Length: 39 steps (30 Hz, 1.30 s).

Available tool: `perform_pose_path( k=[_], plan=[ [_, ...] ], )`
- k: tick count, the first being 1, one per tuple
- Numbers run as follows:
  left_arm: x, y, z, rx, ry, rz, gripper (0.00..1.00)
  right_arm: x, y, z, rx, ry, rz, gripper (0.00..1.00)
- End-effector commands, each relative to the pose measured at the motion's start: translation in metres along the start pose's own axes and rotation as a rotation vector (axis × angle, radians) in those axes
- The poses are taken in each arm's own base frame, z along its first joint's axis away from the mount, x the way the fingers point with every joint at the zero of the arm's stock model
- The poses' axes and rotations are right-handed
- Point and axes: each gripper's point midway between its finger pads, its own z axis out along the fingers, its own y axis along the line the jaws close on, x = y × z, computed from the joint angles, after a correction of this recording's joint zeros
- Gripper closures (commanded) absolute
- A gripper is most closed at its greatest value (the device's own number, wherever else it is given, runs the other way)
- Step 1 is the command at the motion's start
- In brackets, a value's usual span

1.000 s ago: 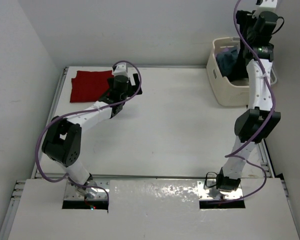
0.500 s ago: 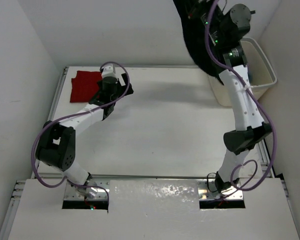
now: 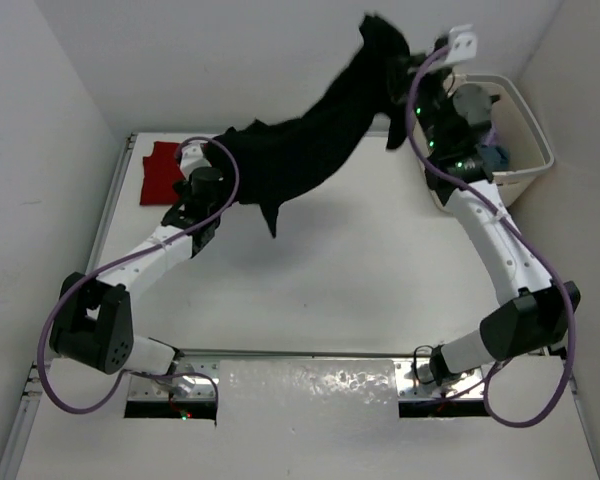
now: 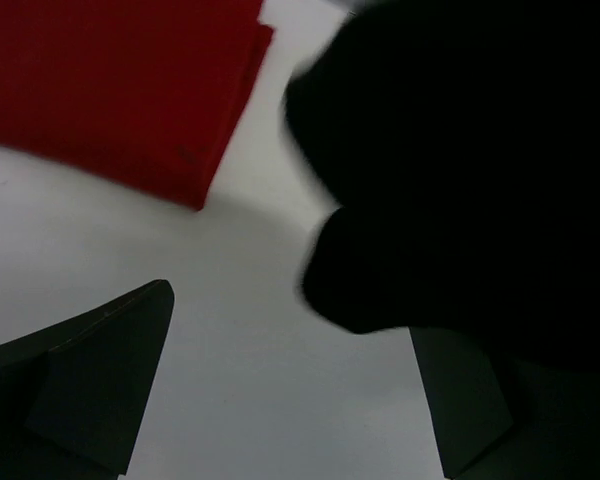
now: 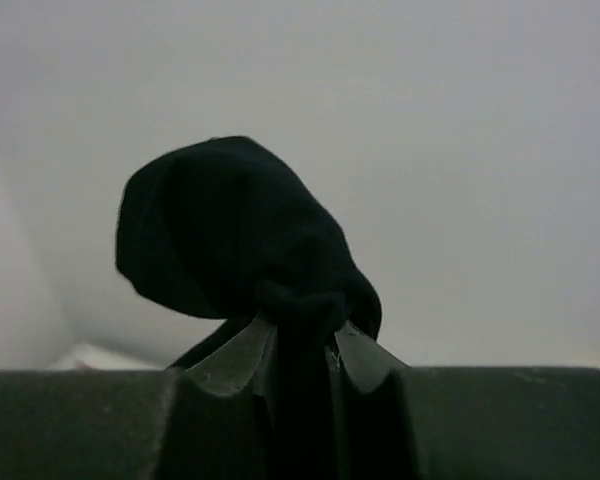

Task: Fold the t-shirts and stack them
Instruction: Move the tshirt to the center of the board

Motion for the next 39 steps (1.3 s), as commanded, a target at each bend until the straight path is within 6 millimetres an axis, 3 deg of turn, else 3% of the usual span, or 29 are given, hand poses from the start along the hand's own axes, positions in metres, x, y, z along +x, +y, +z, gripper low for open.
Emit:
perform_pose_path(
  k=[1, 2, 3, 4, 6, 7, 11, 15, 18, 24, 27, 31, 33, 38, 39],
  plan=[
    [-0.007, 0.036, -0.010, -0.147, -0.028, -0.079, 0.00, 0.139, -0.082, -0.063, 0.352, 0.309, -0.078, 0.80],
    [0.002, 0.049, -0.010, -0.193, 0.001, -0.074, 0.00, 0.196, -0.103, -0.103, 0.453, 0.477, -0.045, 0.75],
    [0.009, 0.062, -0.011, -0.238, 0.031, -0.088, 0.00, 0.220, -0.119, -0.127, 0.551, 0.559, -0.034, 0.64],
    [0.017, 0.069, -0.012, -0.253, 0.058, -0.092, 0.00, 0.254, -0.137, -0.158, 0.660, 0.660, -0.024, 0.41],
    [0.029, 0.082, -0.012, -0.276, 0.092, -0.099, 0.00, 0.290, -0.135, -0.192, 0.662, 0.826, -0.035, 0.18],
    [0.032, 0.083, -0.013, -0.274, 0.103, -0.101, 0.00, 0.303, -0.132, -0.209, 0.660, 0.880, -0.040, 0.02],
    [0.051, 0.083, -0.018, -0.247, 0.162, -0.097, 0.00, 0.317, -0.120, -0.245, 0.641, 0.941, -0.022, 0.01],
    [0.089, 0.081, -0.026, -0.178, 0.277, -0.084, 0.00, 0.327, -0.115, -0.287, 0.696, 0.999, -0.002, 0.01],
    [0.116, 0.070, -0.030, -0.092, 0.363, -0.085, 0.00, 0.329, -0.113, -0.303, 0.727, 1.008, 0.018, 0.01],
    [0.168, 0.032, -0.042, 0.057, 0.511, 0.014, 0.00, 0.353, -0.099, -0.314, 0.654, 1.106, 0.062, 0.01],
    [0.194, 0.037, -0.046, 0.044, 0.586, 0.034, 0.03, 0.366, -0.086, -0.321, 0.607, 1.152, 0.111, 0.01],
    [0.209, 0.052, -0.048, -0.035, 0.626, 0.081, 0.09, 0.383, -0.074, -0.331, 0.581, 1.181, 0.179, 0.01],
    [0.213, 0.053, -0.048, -0.037, 0.638, 0.097, 0.13, 0.389, -0.072, -0.339, 0.599, 1.214, 0.200, 0.01],
    [0.220, 0.041, -0.049, 0.032, 0.657, 0.092, 0.48, 0.400, -0.077, -0.357, 0.700, 1.218, 0.231, 0.05],
    [0.219, 0.036, -0.048, 0.057, 0.650, 0.085, 0.54, 0.404, -0.079, -0.351, 0.702, 1.192, 0.242, 0.05]
  ],
)
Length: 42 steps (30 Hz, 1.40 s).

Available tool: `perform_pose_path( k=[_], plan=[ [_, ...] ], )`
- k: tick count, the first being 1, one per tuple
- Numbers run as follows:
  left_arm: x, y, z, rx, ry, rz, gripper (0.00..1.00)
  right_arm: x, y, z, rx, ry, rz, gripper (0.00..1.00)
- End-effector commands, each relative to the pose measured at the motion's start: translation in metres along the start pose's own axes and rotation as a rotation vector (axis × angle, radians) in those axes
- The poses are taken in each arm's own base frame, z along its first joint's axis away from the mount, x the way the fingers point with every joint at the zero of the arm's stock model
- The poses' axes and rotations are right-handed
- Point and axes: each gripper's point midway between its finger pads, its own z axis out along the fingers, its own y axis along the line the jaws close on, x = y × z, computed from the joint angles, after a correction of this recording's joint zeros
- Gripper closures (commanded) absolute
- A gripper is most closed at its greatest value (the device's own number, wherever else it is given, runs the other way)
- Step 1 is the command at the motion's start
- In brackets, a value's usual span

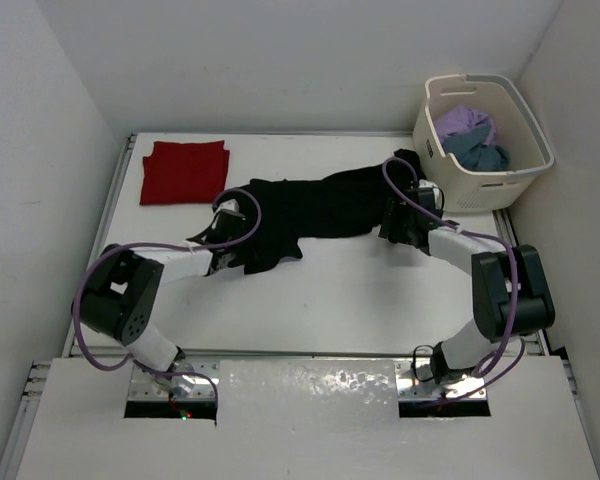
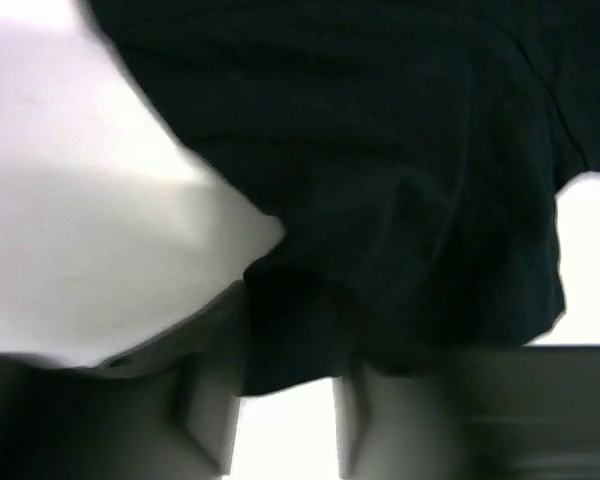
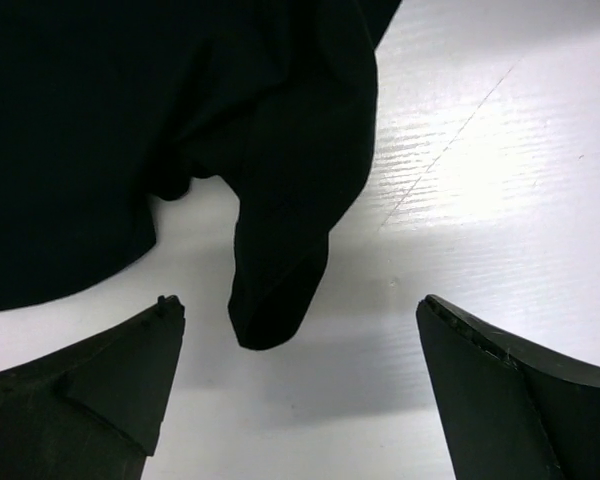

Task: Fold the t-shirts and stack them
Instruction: Move the tshirt to the center of the board, then flatten out the tshirt

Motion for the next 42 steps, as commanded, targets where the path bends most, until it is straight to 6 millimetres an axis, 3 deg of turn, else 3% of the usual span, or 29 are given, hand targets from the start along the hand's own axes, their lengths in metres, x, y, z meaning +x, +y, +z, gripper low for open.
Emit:
perform_pose_path(
  k=[1, 3, 4, 6, 7, 9, 10, 13, 14, 15, 21, 25, 28, 29, 31, 32, 34, 35, 37, 38, 39, 41, 42],
  plan=[
    [0.025, -0.004, 0.003, 0.040, 0.078, 0.035, 0.70, -0.009, 0.008, 0.010, -0.025, -0.051, 0.081, 0.06],
    [0.020, -0.014, 0.006, 0.087, 0.060, 0.033, 0.86, -0.013, 0.012, 0.018, -0.039, -0.089, 0.106, 0.08],
    [0.018, -0.017, 0.006, 0.094, 0.056, 0.033, 1.00, -0.014, 0.014, 0.021, -0.058, -0.089, 0.125, 0.11],
    [0.016, -0.018, 0.008, 0.094, 0.054, 0.030, 1.00, -0.013, 0.018, 0.026, -0.077, -0.089, 0.143, 0.24],
    [0.013, -0.021, 0.008, 0.100, 0.047, 0.030, 1.00, -0.009, 0.017, 0.028, -0.081, -0.072, 0.149, 0.40],
    [0.001, -0.028, 0.004, 0.125, 0.003, 0.033, 1.00, -0.009, 0.015, 0.028, -0.077, -0.085, 0.141, 0.55],
    [-0.007, -0.033, -0.001, 0.142, -0.025, 0.032, 1.00, -0.009, 0.012, 0.027, -0.070, -0.088, 0.143, 0.65],
    [-0.040, -0.042, -0.017, 0.149, -0.136, 0.026, 1.00, -0.015, 0.013, 0.017, -0.088, -0.121, 0.140, 0.80],
    [-0.051, -0.046, -0.023, 0.165, -0.180, 0.033, 1.00, -0.023, 0.013, 0.014, -0.095, -0.153, 0.135, 0.94],
    [-0.062, -0.053, -0.030, 0.190, -0.216, 0.034, 1.00, -0.029, 0.012, 0.010, -0.092, -0.178, 0.129, 1.00],
    [-0.147, -0.097, -0.104, 0.335, -0.507, 0.019, 1.00, -0.093, 0.013, -0.032, -0.105, -0.396, 0.013, 1.00],
    [-0.202, -0.115, -0.164, 0.392, -0.711, -0.006, 1.00, -0.146, 0.012, -0.084, -0.097, -0.593, -0.069, 1.00],
    [-0.243, -0.118, -0.220, 0.394, -0.879, -0.025, 1.00, -0.183, -0.003, -0.138, -0.034, -0.747, -0.061, 1.00],
    [-0.253, -0.121, -0.241, 0.410, -0.930, -0.030, 1.00, -0.196, -0.004, -0.166, -0.040, -0.819, -0.054, 1.00],
    [-0.268, -0.109, -0.284, 0.386, -1.031, -0.065, 1.00, -0.215, -0.011, -0.202, -0.013, -0.904, -0.062, 1.00],
    [-0.276, -0.104, -0.321, 0.405, -1.102, -0.087, 1.00, -0.223, -0.014, -0.227, -0.005, -0.953, -0.076, 1.00],
    [-0.281, -0.094, -0.357, 0.396, -1.183, -0.084, 1.00, -0.235, -0.021, -0.260, 0.024, -1.011, -0.074, 1.00],
    [-0.281, -0.088, -0.390, 0.422, -1.243, -0.096, 1.00, -0.239, -0.025, -0.284, 0.031, -1.058, -0.079, 1.00],
    [-0.282, -0.081, -0.428, 0.441, -1.316, -0.090, 1.00, -0.247, -0.026, -0.315, 0.021, -1.108, -0.090, 1.00],
    [-0.280, -0.079, -0.444, 0.460, -1.338, -0.084, 1.00, -0.248, -0.025, -0.328, 0.007, -1.131, -0.100, 1.00],
    [-0.274, -0.080, -0.466, 0.510, -1.367, -0.057, 1.00, -0.250, -0.026, -0.356, -0.009, -1.184, -0.105, 1.00],
    [-0.271, -0.082, -0.502, 0.564, -1.413, -0.019, 1.00, -0.250, -0.021, -0.381, -0.060, -1.225, -0.128, 1.00],
    [-0.265, -0.084, -0.529, 0.617, -1.442, 0.018, 1.00, -0.252, -0.022, -0.407, -0.077, -1.268, -0.127, 1.00]
  ],
)
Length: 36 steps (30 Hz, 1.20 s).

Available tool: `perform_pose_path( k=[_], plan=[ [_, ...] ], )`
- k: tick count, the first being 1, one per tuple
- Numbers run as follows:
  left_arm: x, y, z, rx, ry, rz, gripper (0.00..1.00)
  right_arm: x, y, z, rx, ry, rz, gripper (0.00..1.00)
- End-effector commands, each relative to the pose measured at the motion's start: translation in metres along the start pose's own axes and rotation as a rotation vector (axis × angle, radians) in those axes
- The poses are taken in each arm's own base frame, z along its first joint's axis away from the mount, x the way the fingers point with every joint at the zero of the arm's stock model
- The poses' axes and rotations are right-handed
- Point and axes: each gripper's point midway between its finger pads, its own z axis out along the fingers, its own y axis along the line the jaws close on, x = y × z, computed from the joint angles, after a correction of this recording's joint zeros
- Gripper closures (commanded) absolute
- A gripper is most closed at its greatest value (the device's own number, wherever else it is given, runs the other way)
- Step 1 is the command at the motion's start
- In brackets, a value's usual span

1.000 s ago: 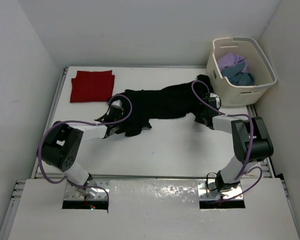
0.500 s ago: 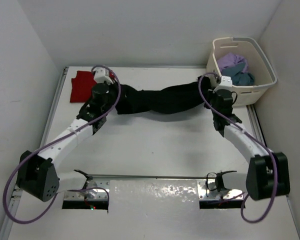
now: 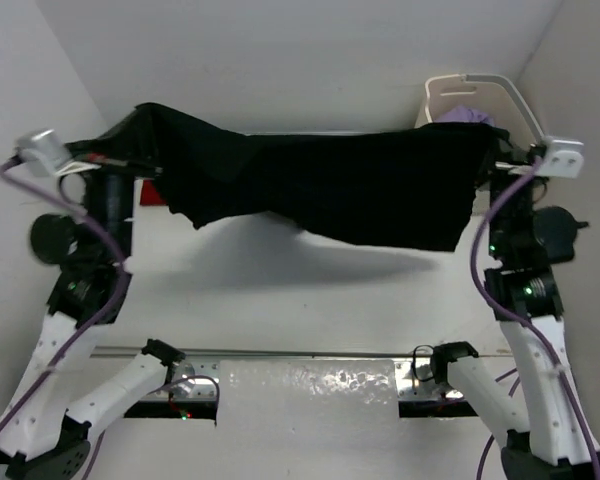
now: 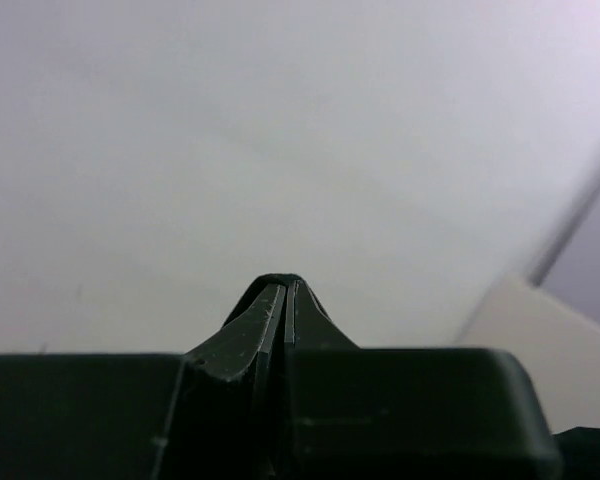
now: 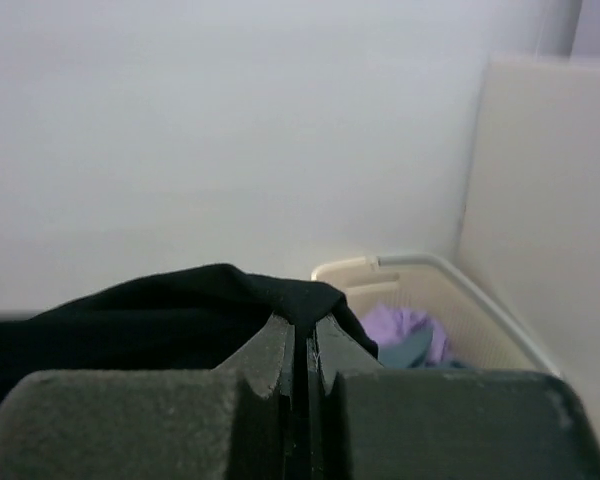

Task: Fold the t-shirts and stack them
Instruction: Flatten out the tshirt

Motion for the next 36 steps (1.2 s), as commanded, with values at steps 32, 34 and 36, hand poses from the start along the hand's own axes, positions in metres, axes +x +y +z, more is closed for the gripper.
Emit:
perform_pose_path(
  k=[32, 34, 36],
  plan=[
    [0.300, 0.209, 0.087, -0.445, 0.556, 0.243, 0.22, 0.308, 0.009, 0.045, 0.113, 0.654, 0.070, 0.61],
    [0.348, 0.228, 0.097, -0.466, 0.667, 0.253, 0.11, 0.351, 0.011, 0.046, 0.096, 0.781, 0.075, 0.43],
    [0.379, 0.226, 0.102, -0.417, 0.757, 0.231, 0.04, 0.367, 0.018, 0.040, 0.053, 0.819, 0.077, 0.27]
  ],
)
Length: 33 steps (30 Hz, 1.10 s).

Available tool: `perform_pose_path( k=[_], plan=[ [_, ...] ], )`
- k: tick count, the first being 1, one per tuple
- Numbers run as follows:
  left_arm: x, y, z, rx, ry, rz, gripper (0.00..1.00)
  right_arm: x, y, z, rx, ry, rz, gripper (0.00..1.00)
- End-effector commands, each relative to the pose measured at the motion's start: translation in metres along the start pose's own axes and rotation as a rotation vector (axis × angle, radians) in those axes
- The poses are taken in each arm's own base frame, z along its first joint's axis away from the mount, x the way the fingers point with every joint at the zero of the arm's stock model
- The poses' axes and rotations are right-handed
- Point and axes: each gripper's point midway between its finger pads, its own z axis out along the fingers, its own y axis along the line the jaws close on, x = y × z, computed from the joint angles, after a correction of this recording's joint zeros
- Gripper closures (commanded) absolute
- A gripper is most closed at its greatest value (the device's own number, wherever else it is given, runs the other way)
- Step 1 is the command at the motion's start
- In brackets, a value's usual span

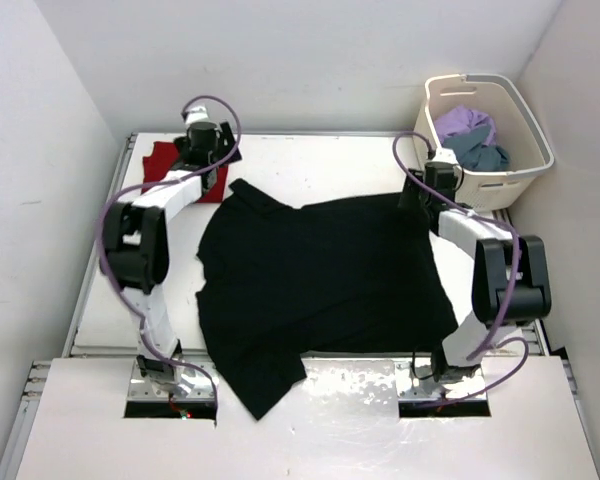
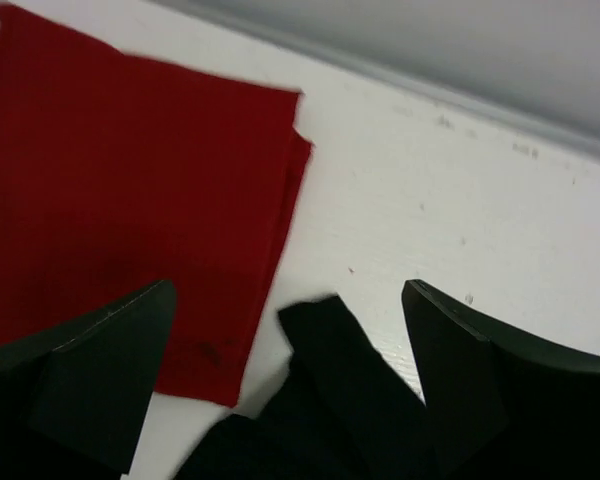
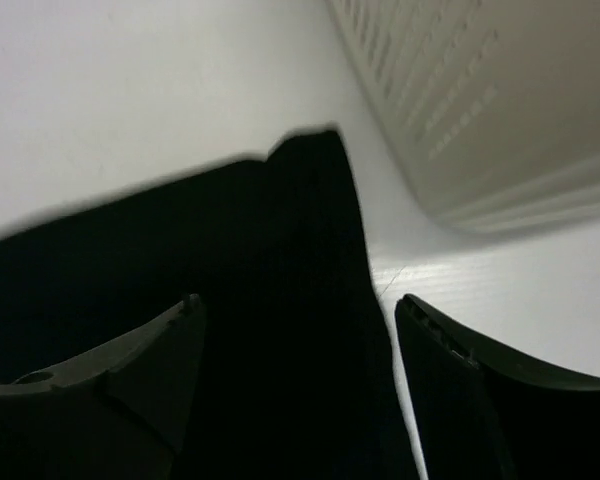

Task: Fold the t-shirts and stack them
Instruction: Flatten out the tshirt

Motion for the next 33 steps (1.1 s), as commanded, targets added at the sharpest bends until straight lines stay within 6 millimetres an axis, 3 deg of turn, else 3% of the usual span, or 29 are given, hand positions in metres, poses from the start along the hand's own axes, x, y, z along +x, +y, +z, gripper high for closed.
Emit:
perform_pose_path(
  k=[1, 2, 3, 4, 6, 12, 16, 20, 24, 25, 26, 28, 29, 31, 32, 33],
  plan=[
    [-0.028, -0.048, 0.005, 0.171, -0.012, -0.045, 0.04, -0.028, 0.017, 0.001, -0.094, -0.064, 0.065, 0.24],
    [-0.017, -0.050, 0.005, 0.191, 0.006, -0.043, 0.03, -0.030, 0.023, 0.000, -0.130, -0.085, 0.068, 0.06],
    [-0.008, -0.056, 0.001, 0.243, 0.014, -0.047, 0.03, -0.027, 0.025, -0.003, -0.148, -0.089, 0.061, 0.01],
    [-0.015, -0.061, -0.002, 0.274, -0.003, -0.050, 0.03, -0.024, 0.026, -0.004, -0.158, -0.076, 0.051, 0.01],
    [0.004, -0.062, -0.010, 0.304, 0.041, -0.061, 0.03, -0.013, 0.031, -0.005, -0.187, -0.032, 0.040, 0.01],
    [0.080, -0.075, -0.024, 0.320, 0.201, -0.009, 0.00, 0.022, 0.037, -0.007, -0.228, 0.050, 0.051, 0.01],
    [0.120, -0.079, -0.019, 0.302, 0.288, 0.018, 0.00, 0.044, 0.042, -0.004, -0.241, 0.108, 0.046, 0.01],
    [0.157, -0.067, -0.009, 0.254, 0.374, 0.028, 0.00, 0.067, 0.049, 0.004, -0.227, 0.194, 0.002, 0.01],
    [0.173, -0.066, 0.003, 0.243, 0.387, 0.034, 0.00, 0.076, 0.049, 0.014, -0.203, 0.224, 0.024, 0.01],
    [0.168, -0.069, 0.009, 0.242, 0.379, 0.030, 0.00, 0.080, 0.050, 0.016, -0.201, 0.239, 0.025, 0.01],
    [0.181, -0.066, 0.015, 0.225, 0.409, 0.039, 0.00, 0.078, 0.051, 0.019, -0.200, 0.243, 0.033, 0.01],
    [0.174, -0.074, 0.025, 0.229, 0.402, 0.045, 0.00, 0.090, 0.050, 0.026, -0.189, 0.284, 0.035, 0.01],
    [0.183, -0.072, 0.032, 0.220, 0.416, 0.051, 0.00, 0.086, 0.051, 0.030, -0.182, 0.282, 0.040, 0.01],
    [0.170, -0.081, 0.045, 0.230, 0.385, 0.045, 0.00, 0.095, 0.050, 0.037, -0.166, 0.315, 0.031, 0.01],
    [0.180, -0.076, 0.053, 0.218, 0.405, 0.048, 0.00, 0.088, 0.048, 0.042, -0.145, 0.302, 0.032, 0.01],
    [0.172, -0.080, 0.058, 0.224, 0.410, 0.046, 0.00, 0.094, 0.046, 0.045, -0.129, 0.322, 0.028, 0.01]
  ],
)
